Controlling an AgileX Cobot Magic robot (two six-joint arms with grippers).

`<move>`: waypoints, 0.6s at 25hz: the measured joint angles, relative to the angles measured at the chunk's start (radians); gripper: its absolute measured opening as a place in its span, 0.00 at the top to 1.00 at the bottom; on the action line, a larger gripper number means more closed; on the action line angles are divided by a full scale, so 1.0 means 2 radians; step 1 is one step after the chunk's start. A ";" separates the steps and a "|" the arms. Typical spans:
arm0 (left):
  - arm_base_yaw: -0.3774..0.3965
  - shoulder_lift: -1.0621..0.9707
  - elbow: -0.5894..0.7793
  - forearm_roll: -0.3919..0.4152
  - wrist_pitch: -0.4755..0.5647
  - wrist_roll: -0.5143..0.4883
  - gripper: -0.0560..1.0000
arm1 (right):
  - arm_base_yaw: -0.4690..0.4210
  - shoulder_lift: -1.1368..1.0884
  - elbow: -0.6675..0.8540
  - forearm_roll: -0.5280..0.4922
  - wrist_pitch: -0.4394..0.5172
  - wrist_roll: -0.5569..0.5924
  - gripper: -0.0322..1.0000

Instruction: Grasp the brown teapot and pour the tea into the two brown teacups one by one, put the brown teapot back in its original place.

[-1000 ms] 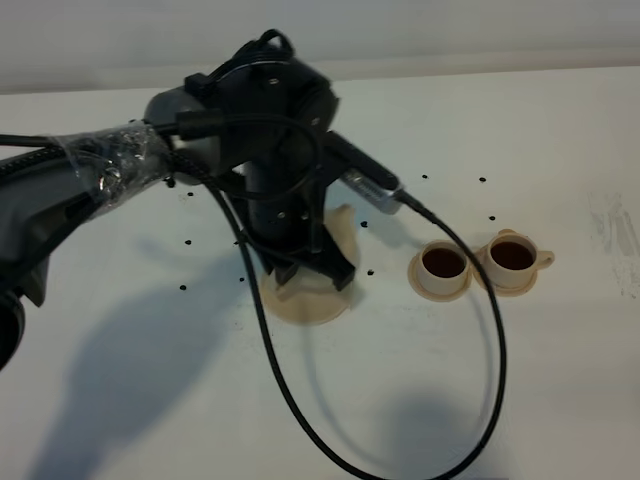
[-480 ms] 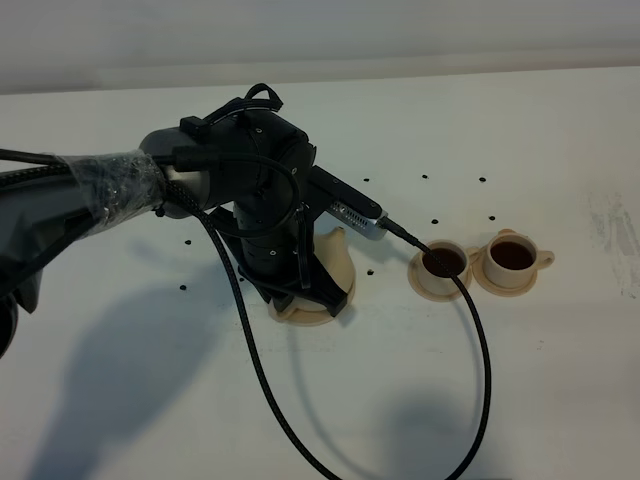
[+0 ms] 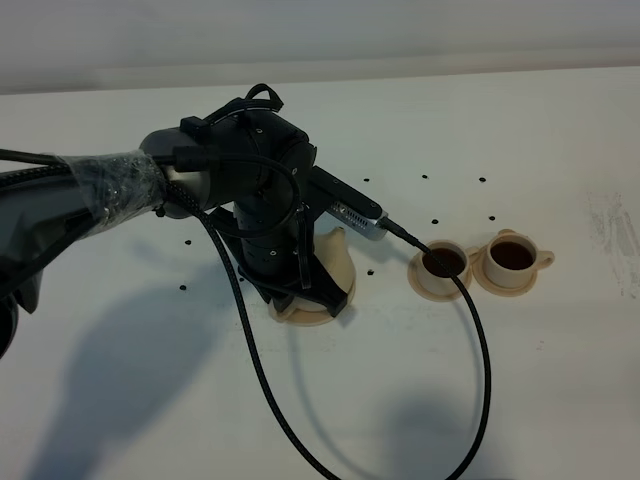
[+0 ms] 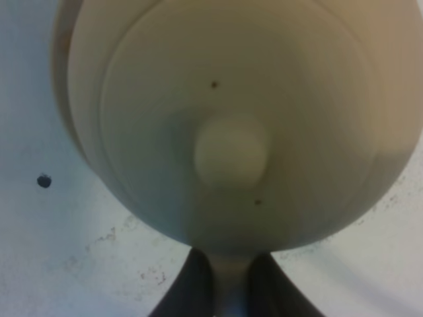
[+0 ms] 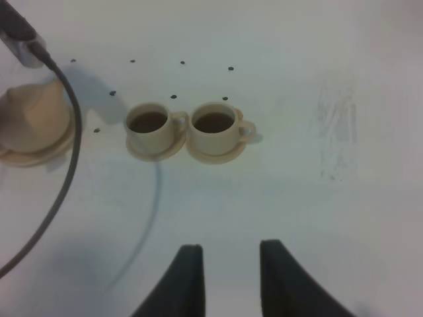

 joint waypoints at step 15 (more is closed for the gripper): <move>0.001 -0.014 0.001 0.029 0.023 -0.001 0.87 | 0.000 0.000 0.000 0.000 0.000 0.000 0.77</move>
